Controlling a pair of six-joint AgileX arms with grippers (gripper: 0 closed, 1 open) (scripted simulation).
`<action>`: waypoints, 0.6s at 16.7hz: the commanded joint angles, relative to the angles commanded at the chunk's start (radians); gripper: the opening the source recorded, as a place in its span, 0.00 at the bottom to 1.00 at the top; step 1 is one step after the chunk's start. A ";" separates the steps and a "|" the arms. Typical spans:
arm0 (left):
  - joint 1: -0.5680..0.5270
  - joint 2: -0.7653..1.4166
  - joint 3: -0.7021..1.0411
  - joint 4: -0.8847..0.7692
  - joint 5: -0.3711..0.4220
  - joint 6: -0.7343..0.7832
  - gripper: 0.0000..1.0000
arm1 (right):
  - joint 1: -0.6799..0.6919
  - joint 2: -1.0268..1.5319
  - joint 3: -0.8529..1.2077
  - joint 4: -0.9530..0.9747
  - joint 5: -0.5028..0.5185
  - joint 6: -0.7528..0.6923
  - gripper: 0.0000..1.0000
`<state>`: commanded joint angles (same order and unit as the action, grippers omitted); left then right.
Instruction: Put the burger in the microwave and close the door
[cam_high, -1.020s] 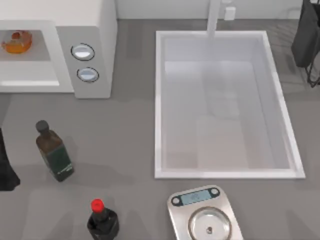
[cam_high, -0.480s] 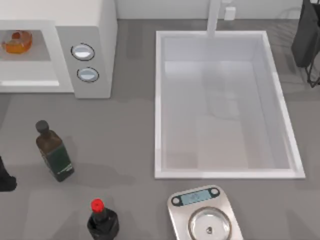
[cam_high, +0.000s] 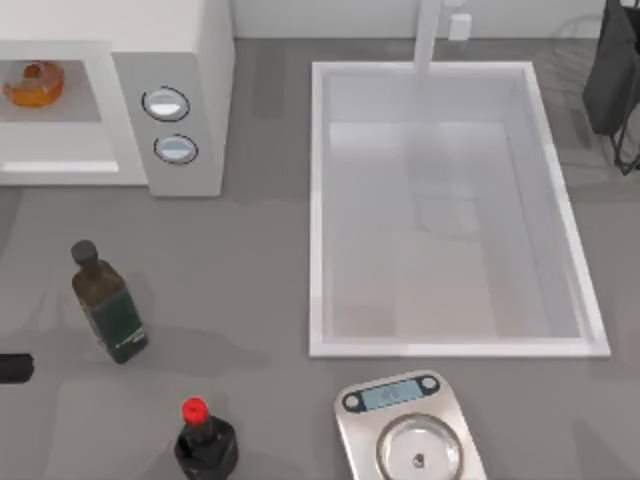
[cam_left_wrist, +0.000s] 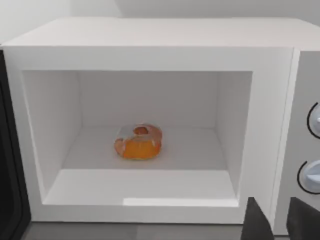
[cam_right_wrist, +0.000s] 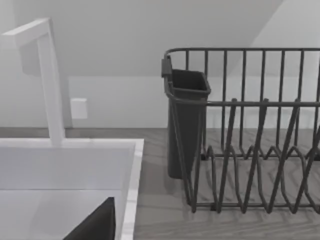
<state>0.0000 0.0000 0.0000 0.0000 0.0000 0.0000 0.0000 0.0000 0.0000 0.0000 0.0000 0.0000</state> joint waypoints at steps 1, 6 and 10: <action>0.000 0.000 0.000 0.000 0.000 0.000 0.00 | 0.000 0.000 0.000 0.000 0.000 0.000 1.00; 0.000 0.000 0.000 0.000 0.000 0.000 0.00 | 0.000 0.000 0.000 0.000 0.000 0.000 1.00; -0.002 0.003 0.001 0.002 -0.001 0.000 0.00 | 0.000 0.000 0.000 0.000 0.000 0.000 1.00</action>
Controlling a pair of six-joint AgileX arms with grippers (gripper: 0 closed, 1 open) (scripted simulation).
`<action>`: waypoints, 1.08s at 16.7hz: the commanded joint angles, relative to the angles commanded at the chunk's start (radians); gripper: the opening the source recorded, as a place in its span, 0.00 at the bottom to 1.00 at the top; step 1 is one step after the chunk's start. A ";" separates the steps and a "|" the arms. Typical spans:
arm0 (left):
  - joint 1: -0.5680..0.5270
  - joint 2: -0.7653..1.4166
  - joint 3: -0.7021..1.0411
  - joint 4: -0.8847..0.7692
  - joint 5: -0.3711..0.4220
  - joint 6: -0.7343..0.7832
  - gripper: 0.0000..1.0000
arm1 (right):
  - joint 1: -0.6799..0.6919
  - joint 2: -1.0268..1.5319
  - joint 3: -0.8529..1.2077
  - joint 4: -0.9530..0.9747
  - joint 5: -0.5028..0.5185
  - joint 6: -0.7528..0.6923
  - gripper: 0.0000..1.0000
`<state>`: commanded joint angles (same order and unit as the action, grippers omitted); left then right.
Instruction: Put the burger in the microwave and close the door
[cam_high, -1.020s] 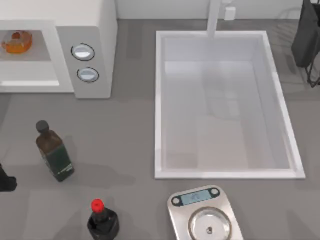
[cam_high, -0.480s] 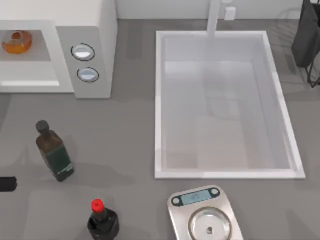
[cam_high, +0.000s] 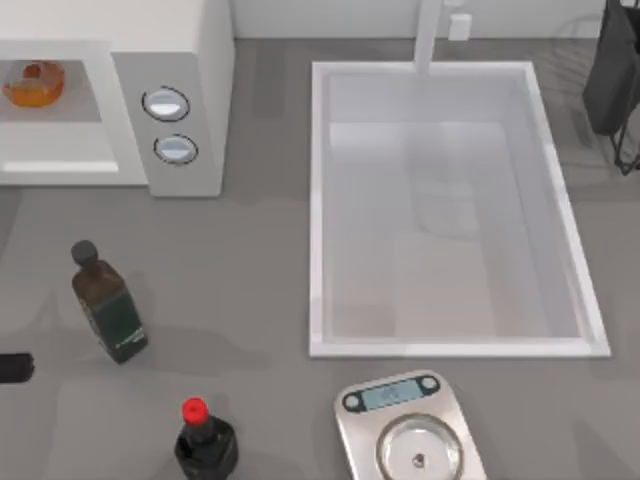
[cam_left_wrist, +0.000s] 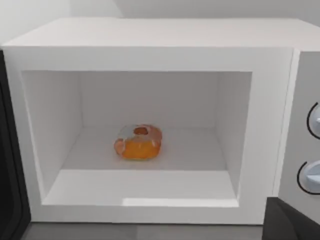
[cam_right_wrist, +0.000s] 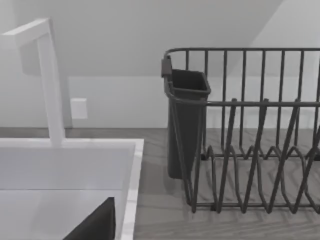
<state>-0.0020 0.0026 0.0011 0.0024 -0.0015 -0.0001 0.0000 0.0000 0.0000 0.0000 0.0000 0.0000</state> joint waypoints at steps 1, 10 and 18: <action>-0.007 0.012 0.003 0.009 -0.006 0.000 0.00 | 0.000 0.000 0.000 0.000 0.000 0.000 1.00; -0.089 0.167 0.044 0.123 -0.090 0.003 0.00 | 0.000 0.000 0.000 0.000 0.000 0.000 1.00; -0.117 0.220 0.052 0.163 -0.119 0.003 0.00 | 0.000 0.000 0.000 0.000 0.000 0.000 1.00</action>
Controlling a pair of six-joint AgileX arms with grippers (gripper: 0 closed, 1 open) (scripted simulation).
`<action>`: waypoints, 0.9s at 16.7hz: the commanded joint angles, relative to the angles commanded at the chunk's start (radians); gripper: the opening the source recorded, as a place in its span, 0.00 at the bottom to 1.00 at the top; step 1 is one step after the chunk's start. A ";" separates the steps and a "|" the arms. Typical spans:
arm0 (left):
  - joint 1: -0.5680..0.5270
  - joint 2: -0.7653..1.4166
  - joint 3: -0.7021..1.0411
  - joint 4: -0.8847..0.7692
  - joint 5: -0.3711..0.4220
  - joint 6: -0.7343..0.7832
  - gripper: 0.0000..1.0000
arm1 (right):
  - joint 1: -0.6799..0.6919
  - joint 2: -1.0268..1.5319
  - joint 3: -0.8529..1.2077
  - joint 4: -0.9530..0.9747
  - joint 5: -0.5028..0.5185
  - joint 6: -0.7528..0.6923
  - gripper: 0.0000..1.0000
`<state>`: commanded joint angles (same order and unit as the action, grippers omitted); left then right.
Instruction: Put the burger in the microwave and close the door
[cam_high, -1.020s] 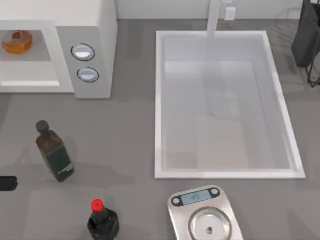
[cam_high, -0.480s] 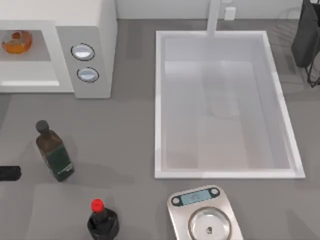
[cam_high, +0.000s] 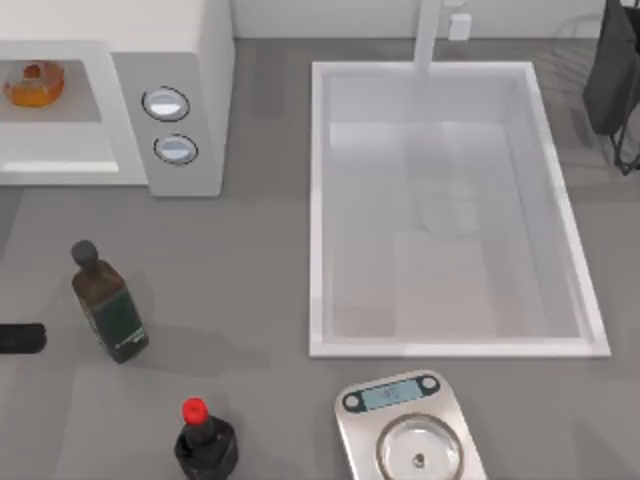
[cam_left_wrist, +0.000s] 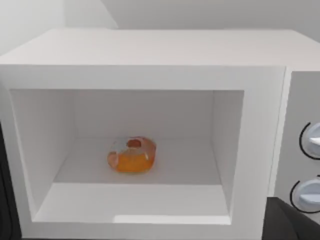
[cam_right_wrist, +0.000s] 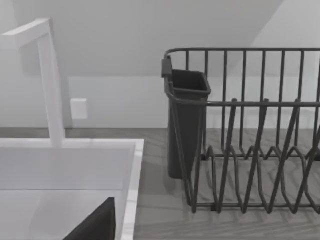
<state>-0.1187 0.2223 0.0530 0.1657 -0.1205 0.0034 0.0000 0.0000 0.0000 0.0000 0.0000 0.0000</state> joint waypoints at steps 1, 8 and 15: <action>-0.008 0.012 -0.004 0.012 -0.007 0.000 0.00 | 0.000 0.000 0.000 0.000 0.000 0.000 1.00; -0.061 0.107 -0.040 0.150 -0.062 0.001 0.00 | 0.000 0.000 0.000 0.000 0.000 0.000 1.00; -0.099 0.170 -0.068 0.240 -0.098 0.002 0.00 | 0.000 0.000 0.000 0.000 0.000 0.000 1.00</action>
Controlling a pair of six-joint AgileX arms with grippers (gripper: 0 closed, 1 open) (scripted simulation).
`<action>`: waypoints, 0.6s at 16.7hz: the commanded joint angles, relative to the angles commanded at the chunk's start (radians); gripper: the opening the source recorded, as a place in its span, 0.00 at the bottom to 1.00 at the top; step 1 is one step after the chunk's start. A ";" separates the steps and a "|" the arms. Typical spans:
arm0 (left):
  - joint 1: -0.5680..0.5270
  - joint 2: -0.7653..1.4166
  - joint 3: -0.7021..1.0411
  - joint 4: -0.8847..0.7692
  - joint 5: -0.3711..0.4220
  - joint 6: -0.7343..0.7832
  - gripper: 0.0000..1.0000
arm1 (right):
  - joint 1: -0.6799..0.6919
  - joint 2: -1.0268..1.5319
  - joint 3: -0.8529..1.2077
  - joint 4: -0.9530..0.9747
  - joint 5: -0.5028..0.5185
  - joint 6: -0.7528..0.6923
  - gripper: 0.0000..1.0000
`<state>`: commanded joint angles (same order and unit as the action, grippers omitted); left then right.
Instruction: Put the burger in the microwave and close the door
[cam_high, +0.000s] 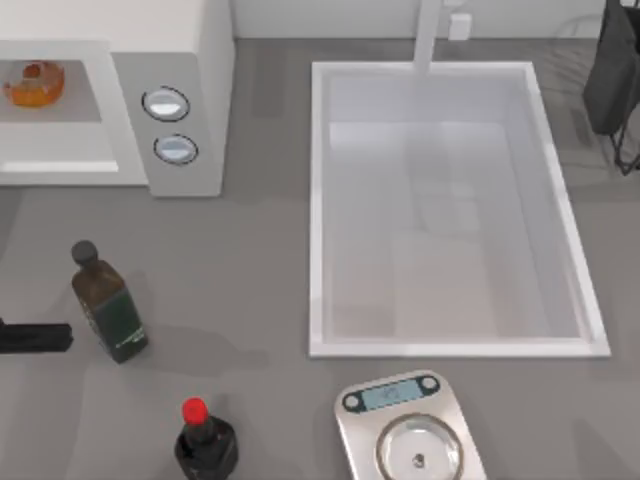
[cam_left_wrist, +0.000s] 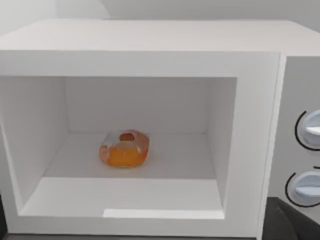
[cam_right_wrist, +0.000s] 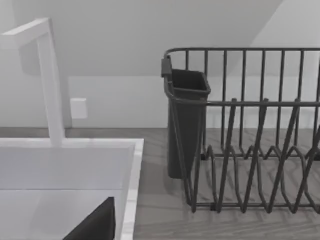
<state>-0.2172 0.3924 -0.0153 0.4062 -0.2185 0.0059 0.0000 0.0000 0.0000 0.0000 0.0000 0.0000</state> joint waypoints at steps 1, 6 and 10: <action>0.000 0.000 0.000 0.000 0.000 0.000 0.00 | 0.000 0.000 0.000 0.000 0.000 0.000 1.00; 0.013 0.044 -0.003 0.051 0.010 0.000 0.00 | 0.000 0.000 0.000 0.000 0.000 0.000 1.00; 0.026 0.099 -0.010 0.115 0.023 0.001 0.00 | 0.000 0.000 0.000 0.000 0.000 0.000 1.00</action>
<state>-0.1913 0.4918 -0.0252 0.5209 -0.1951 0.0071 0.0000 0.0000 0.0000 0.0000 0.0000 0.0000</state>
